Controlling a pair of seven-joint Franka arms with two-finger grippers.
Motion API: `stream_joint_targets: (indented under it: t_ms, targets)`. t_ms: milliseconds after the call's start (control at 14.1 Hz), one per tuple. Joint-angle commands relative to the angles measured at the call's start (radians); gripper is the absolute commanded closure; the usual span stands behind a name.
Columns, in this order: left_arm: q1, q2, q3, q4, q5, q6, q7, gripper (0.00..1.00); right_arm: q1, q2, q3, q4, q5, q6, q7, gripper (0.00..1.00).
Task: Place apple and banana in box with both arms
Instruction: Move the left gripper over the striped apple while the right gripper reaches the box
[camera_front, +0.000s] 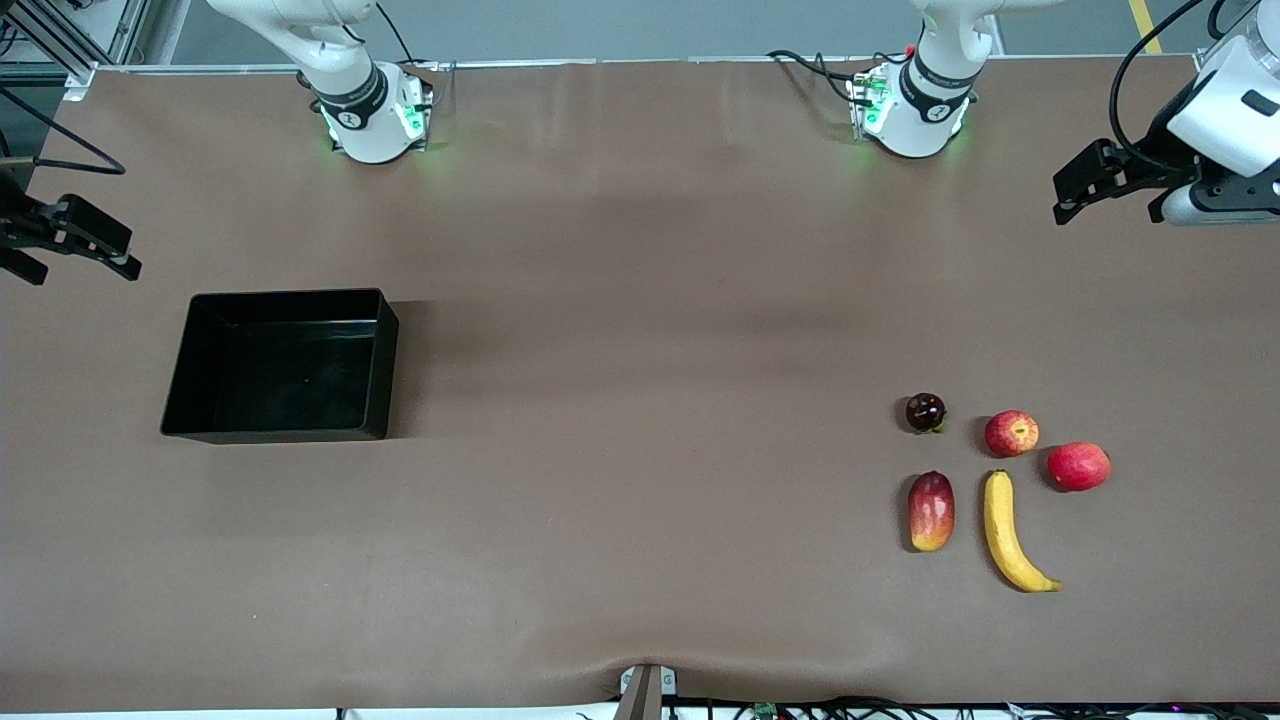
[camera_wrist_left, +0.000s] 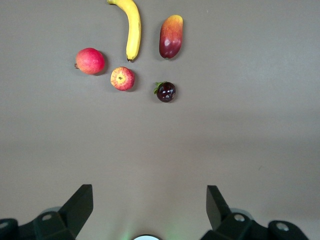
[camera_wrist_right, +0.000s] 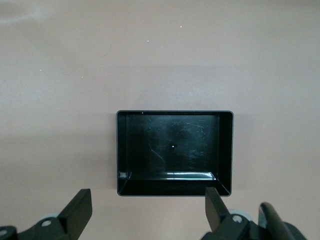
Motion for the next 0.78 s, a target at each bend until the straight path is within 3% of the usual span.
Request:
stream_joint_targets:
  t_ms: [0,142,355,568,710]
  targets:
    - [0.007,0.012,-0.003,0.026,0.009,-0.004,-0.007,0.00,-0.011,0.005,0.010,0.020,0.004,-0.011,0.008,0.00]
    - [0.010,0.012,0.005,0.028,0.012,-0.004,-0.004,0.00,-0.014,0.007,0.010,0.020,0.004,-0.007,0.008,0.00]
    - [-0.004,0.049,-0.007,0.061,0.159,-0.004,0.001,0.00,-0.028,0.036,0.008,0.020,0.006,0.003,0.004,0.00]
    - [0.004,0.090,-0.009,0.057,0.154,0.017,0.002,0.00,-0.057,0.102,0.008,0.020,-0.005,0.060,0.001,0.00]
    - [0.010,0.095,-0.007,0.000,0.148,0.121,0.013,0.00,-0.074,0.180,0.008,0.018,-0.008,0.075,-0.001,0.00]
